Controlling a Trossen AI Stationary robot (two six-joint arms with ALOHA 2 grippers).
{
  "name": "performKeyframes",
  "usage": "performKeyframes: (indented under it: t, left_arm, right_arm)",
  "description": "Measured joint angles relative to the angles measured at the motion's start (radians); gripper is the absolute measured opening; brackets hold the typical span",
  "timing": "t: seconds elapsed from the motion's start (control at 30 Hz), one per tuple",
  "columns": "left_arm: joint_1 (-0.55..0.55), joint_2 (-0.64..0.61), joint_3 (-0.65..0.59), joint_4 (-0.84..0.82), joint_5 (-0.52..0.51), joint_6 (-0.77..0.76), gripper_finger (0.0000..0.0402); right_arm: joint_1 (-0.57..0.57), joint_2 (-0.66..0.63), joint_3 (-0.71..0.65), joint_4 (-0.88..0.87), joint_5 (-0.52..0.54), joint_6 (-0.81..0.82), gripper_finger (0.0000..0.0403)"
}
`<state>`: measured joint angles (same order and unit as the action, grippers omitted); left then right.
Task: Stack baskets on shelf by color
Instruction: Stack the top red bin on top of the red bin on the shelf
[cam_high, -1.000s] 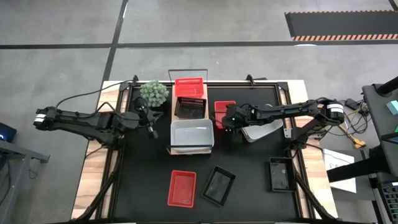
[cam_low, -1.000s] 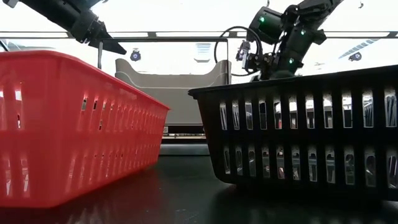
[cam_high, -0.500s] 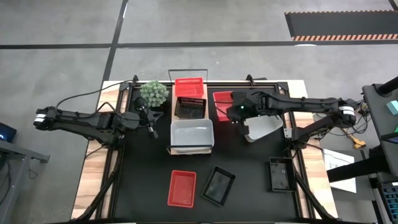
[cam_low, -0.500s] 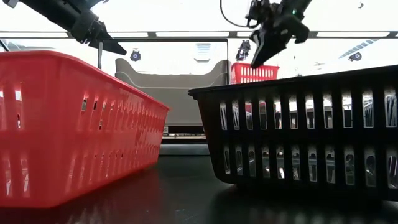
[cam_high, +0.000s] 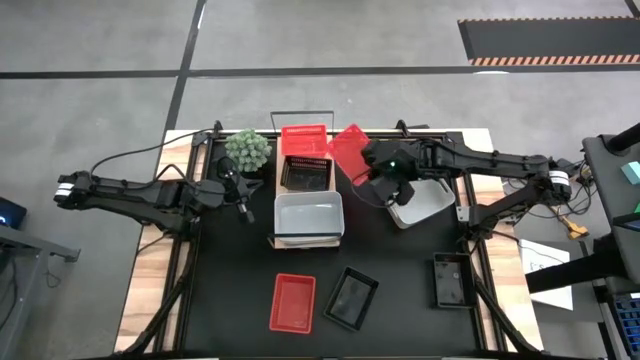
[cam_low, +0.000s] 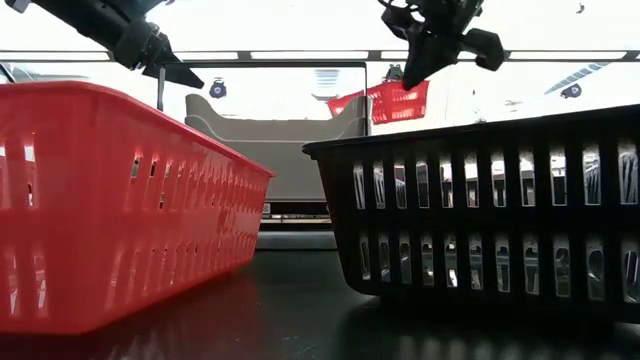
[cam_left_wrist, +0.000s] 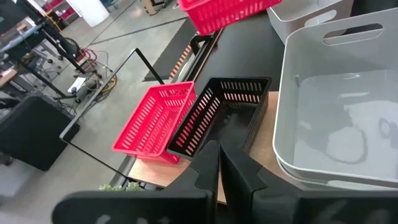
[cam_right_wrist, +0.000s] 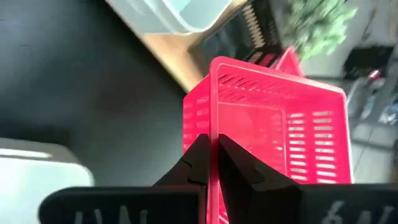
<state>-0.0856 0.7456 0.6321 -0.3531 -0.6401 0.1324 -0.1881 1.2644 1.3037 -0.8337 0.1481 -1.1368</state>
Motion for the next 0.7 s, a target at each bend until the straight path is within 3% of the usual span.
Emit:
performKeyframes:
  t: [0.47,0.7]
  left_arm:
    - [0.001,-0.009,0.000,0.076,-0.001,0.102,0.0000]
    - [0.001,-0.009,0.001,0.131,0.000,0.179,0.0000]
  right_arm:
    - [-0.296,0.023,0.001,0.227,-0.629,-0.306,0.0013]
    - [-0.378,0.114,0.001,0.305,-0.782,-0.439,0.0013]
